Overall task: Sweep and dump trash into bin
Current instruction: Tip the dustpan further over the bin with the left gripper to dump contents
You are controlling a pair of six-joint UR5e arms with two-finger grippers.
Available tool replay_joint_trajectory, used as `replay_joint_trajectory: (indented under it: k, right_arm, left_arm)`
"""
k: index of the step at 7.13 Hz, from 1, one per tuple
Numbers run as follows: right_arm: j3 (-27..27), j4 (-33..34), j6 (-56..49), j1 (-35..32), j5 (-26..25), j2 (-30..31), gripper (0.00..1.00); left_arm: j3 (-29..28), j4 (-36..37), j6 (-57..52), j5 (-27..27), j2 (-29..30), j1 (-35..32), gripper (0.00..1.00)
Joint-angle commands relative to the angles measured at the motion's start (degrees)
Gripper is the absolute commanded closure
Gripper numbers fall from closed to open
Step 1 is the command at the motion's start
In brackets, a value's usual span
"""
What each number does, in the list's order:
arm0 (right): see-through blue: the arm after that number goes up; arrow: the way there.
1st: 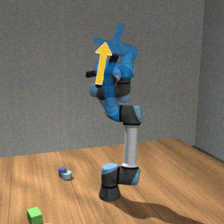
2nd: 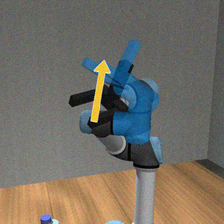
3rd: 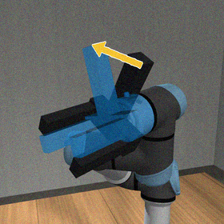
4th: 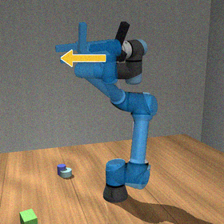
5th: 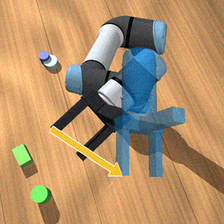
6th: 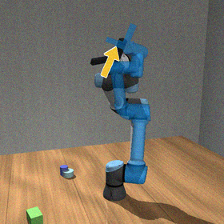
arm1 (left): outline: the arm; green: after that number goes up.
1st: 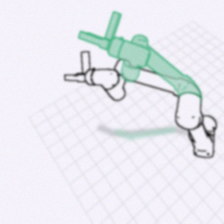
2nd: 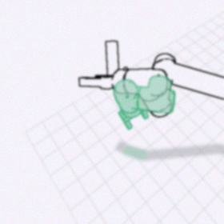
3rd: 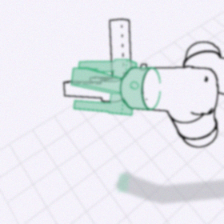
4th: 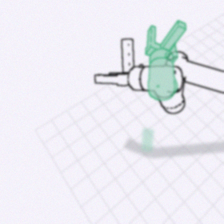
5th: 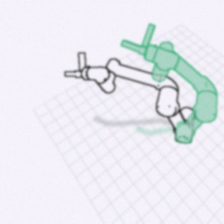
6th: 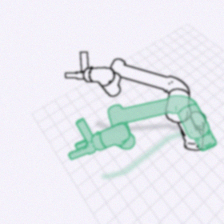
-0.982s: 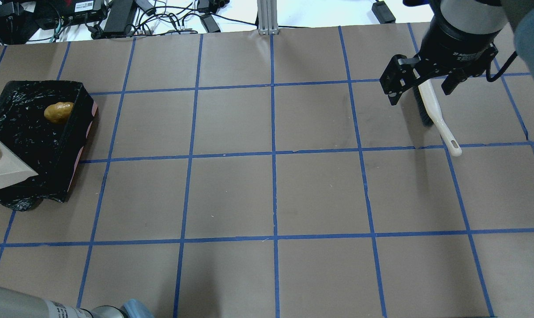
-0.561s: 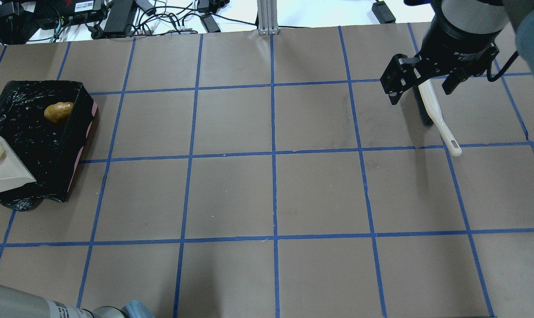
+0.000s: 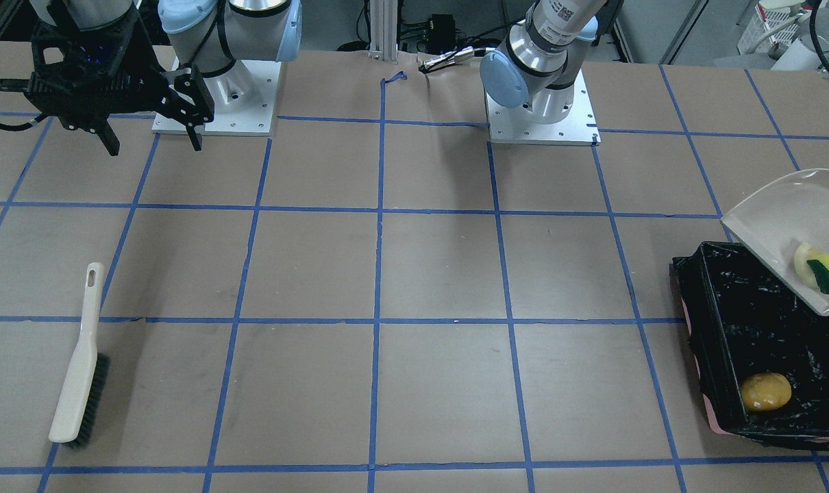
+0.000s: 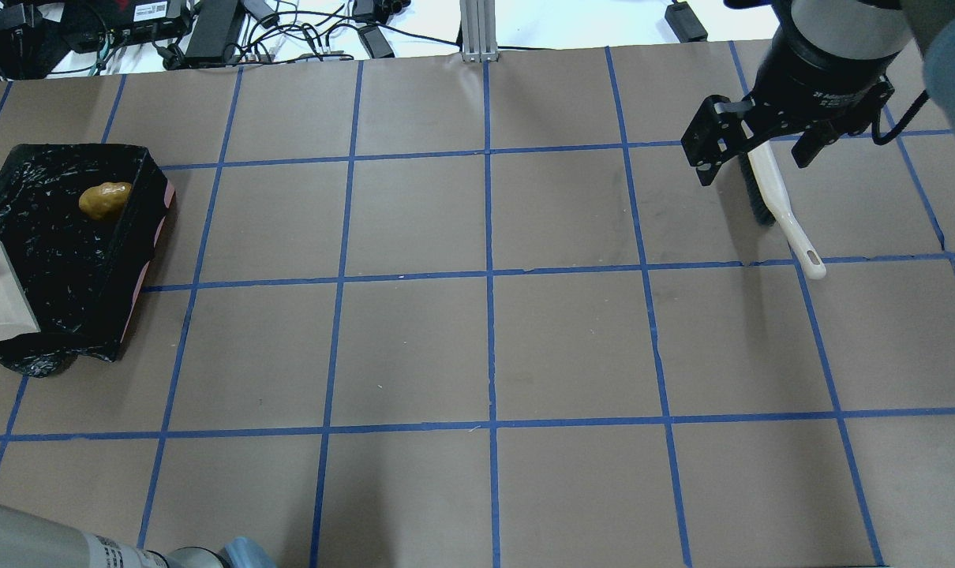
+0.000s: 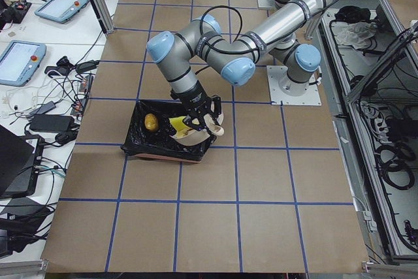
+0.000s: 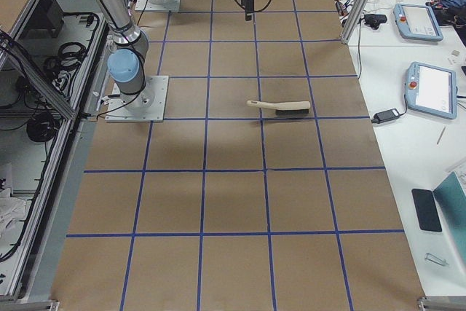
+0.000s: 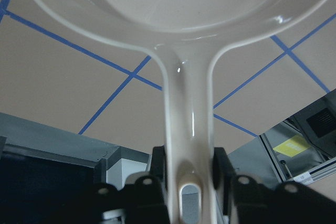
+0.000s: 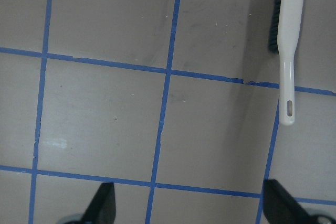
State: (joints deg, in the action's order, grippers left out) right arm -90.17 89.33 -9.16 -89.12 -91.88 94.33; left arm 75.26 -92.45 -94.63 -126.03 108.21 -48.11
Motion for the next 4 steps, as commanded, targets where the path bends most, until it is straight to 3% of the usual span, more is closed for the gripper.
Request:
replay_joint_trajectory:
  k: [1, 4]
  right_arm:
    - [0.00, -0.29, 0.11, 0.00, -0.50, 0.32, 0.00]
    - [-0.09, -0.21, 0.11, 0.00, -0.06, 0.32, 0.00]
  left_arm:
    - [-0.38, 1.74, -4.24, -3.93, 0.42, -2.24, 1.00]
    - [-0.38, 8.48, -11.33, -7.21, 0.77, -4.37, 1.00]
